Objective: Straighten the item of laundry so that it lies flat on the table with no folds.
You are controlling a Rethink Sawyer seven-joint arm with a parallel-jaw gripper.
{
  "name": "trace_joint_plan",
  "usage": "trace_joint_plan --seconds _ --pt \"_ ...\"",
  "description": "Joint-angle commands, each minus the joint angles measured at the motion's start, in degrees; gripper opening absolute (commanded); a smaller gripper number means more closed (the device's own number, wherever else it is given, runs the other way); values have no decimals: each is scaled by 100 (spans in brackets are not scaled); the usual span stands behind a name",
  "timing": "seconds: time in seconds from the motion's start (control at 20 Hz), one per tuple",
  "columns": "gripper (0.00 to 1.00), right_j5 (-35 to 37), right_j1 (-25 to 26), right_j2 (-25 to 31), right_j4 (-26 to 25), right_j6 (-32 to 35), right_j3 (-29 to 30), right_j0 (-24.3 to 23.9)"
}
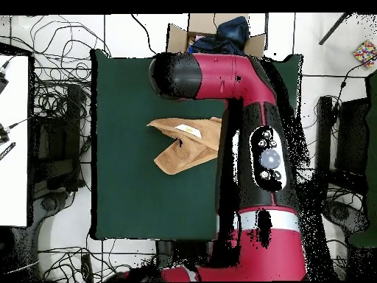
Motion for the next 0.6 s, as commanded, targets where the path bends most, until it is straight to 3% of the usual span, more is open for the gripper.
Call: trace_joint_plan --seconds 0.05,0.4,0.6 --pt "0 305 322 726 489 -68 721 -158" --pt "0 307 582 835 626 -147 836 -330" --pt "0 928 726 591 553 -107 638 -223"
